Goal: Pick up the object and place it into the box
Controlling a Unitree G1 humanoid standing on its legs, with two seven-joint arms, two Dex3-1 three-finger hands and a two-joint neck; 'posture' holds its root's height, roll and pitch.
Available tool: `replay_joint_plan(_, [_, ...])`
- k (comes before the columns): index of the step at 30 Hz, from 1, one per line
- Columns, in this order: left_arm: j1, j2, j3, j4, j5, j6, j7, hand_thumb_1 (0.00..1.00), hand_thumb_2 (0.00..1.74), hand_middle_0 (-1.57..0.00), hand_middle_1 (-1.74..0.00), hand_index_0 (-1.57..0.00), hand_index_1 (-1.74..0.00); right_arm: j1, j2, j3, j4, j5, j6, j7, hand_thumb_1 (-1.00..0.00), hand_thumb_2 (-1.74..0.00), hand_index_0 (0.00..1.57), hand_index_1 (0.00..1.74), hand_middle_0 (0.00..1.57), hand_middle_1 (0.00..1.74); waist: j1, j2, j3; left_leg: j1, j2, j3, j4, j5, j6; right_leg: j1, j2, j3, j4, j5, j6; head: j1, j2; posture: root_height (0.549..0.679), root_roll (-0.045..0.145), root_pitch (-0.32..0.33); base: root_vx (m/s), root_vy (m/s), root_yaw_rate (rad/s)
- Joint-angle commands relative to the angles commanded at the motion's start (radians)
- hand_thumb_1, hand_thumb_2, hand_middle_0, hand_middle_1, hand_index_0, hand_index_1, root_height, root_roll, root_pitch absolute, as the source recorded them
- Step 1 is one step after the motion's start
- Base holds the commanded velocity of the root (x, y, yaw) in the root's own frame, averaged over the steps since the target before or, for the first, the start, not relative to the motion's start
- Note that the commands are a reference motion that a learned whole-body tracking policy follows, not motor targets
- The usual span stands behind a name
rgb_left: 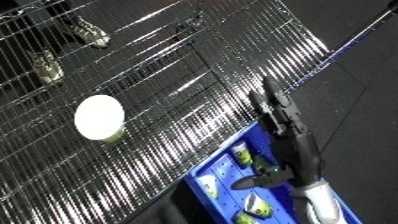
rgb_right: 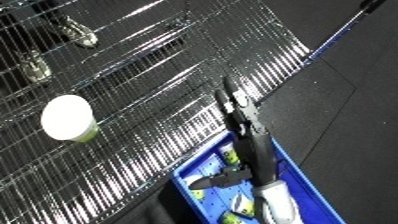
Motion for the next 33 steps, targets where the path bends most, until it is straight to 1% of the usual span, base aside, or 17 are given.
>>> replay_joint_plan(5, [-0.017, 0.003, -0.007, 0.018, 0.007, 0.003, 0.0, 1.0, 1.74, -1.57, -1.74, -1.57, -1.74, -0.058, 0.01, 0.046, 0.004, -0.003, 0.036, 0.031, 0.0, 0.0, 0.0, 0.0, 0.0, 0.0, 0.035, -0.012, 0.005, -0.014, -0.003, -0.021, 0.006, 0.006, 0.0007, 0.0, -0.0023, -0.02, 0.011, 0.0, 0.003, -0.081, 0.009, 0.653, 0.062, 0.036, 0.033, -0.045, 0.156])
replay_joint_plan(9, [-0.026, 0.005, -0.012, 0.032, 0.011, 0.001, -0.007, 1.0, 1.74, -1.57, -1.74, -1.57, -1.74, -0.1, 0.025, 0.072, 0.023, -0.009, 0.054, 0.044, 0.0, 0.0, 0.0, 0.0, 0.0, 0.0, 0.06, -0.016, 0.011, -0.022, -0.005, -0.032, 0.001, 0.014, 0.0005, -0.001, -0.0068, -0.036, 0.016, 0.0, 0.0065, -0.114, 0.015, 0.653, 0.058, 0.036, 0.039, -0.021, 0.179])
replay_joint_plan(14, [-0.034, 0.009, -0.017, 0.04, 0.014, 0.004, -0.02, 1.0, 1.74, -1.57, -1.74, -1.57, -1.74, -0.139, 0.043, 0.089, 0.048, -0.019, 0.066, 0.036, 0.0, 0.0, 0.0, 0.0, 0.0, 0.0, 0.083, -0.018, 0.02, -0.032, -0.01, -0.041, 0.0, 0.024, -0.0001, -0.005, -0.0113, -0.053, 0.024, 0.0, 0.0099, -0.139, 0.027, 0.652, 0.055, 0.036, 0.04, -0.01, 0.199])
replay_joint_plan(17, [-0.042, 0.015, -0.025, 0.041, 0.014, 0.011, -0.023, 1.0, 1.74, -1.57, -1.74, -1.57, -1.74, -0.16, 0.048, 0.101, 0.062, -0.026, 0.077, 0.027, 0.0, 0.0, 0.0, 0.0, 0.0, 0.0, 0.094, -0.017, 0.022, -0.044, -0.015, -0.046, 0.006, 0.026, 0.0003, -0.014, -0.0157, -0.061, 0.033, 0.001, 0.0113, -0.145, 0.041, 0.651, 0.054, 0.039, 0.033, -0.002, 0.183])
replay_joint_plan(21, [-0.047, 0.017, -0.036, 0.035, 0.019, 0.015, -0.024, 1.0, 1.74, -1.57, -1.74, -1.57, -1.74, -0.187, 0.048, 0.116, 0.076, -0.035, 0.091, 0.01, 0.0, 0.0, 0.0, 0.0, 0.0, 0.0, 0.107, -0.014, 0.022, -0.071, -0.021, -0.051, 0.025, 0.023, 0.0024, -0.038, -0.023, -0.07, 0.051, -0.001, 0.0109, -0.149, 0.065, 0.649, 0.054, 0.047, 0.02, 0.006, 0.145])
replay_joint_plan(24, [-0.048, 0.018, -0.043, 0.029, 0.024, 0.016, -0.025, 1.0, 1.74, -1.57, -1.74, -1.57, -1.74, -0.208, 0.05, 0.126, 0.088, -0.042, 0.096, -0.005, 0.0, 0.0, 0.0, 0.0, 0.0, 0.0, 0.115, -0.009, 0.022, -0.099, -0.028, -0.053, 0.048, 0.017, 0.0055, -0.063, -0.0277, -0.075, 0.072, -0.004, 0.0094, -0.146, 0.086, 0.646, 0.054, 0.055, 0.016, 0.01, 0.124])
replay_joint_plan(29, [-0.055, 0.027, -0.054, 0.016, 0.029, 0.011, -0.026, 1.0, 1.74, -1.57, -1.74, -1.57, -1.74, -0.241, 0.048, 0.14, 0.104, -0.056, 0.098, -0.03, 0.0, 0.0, 0.0, 0.0, 0.0, 0.0, 0.122, 0.002, 0.022, -0.161, -0.035, -0.049, 0.095, 0.005, 0.0114, -0.126, -0.0358, -0.08, 0.121, -0.01, 0.0075, -0.137, 0.156, 0.64, 0.051, 0.077, -0.001, 0.019, 0.094])
replay_joint_plan(32, [-0.066, 0.032, -0.061, 0.001, 0.033, 0.0, -0.02, 1.0, 1.74, -1.57, -1.74, -1.57, -1.74, -0.254, 0.041, 0.145, 0.107, -0.063, 0.09, -0.042, 0.0, 0.0, 0.0, 0.0, 0.0, 0.0, 0.121, 0.009, 0.022, -0.209, -0.039, -0.044, 0.127, -0.004, 0.0157, -0.177, -0.0362, -0.08, 0.156, -0.014, 0.0071, -0.133, 0.211, 0.634, 0.049, 0.097, -0.028, 0.026, 0.062])
replay_joint_plan(33, [-0.07, 0.033, -0.064, -0.004, 0.035, -0.003, -0.017, 1.0, 1.74, -1.57, -1.74, -1.57, -1.74, -0.258, 0.038, 0.146, 0.106, -0.063, 0.087, -0.046, 0.0, 0.0, 0.0, 0.0, 0.0, 0.0, 0.121, 0.011, 0.022, -0.226, -0.04, -0.042, 0.139, -0.007, 0.0171, -0.195, -0.0353, -0.08, 0.169, -0.016, 0.0071, -0.133, 0.22, 0.632, 0.048, 0.105, -0.041, 0.024, 0.041])
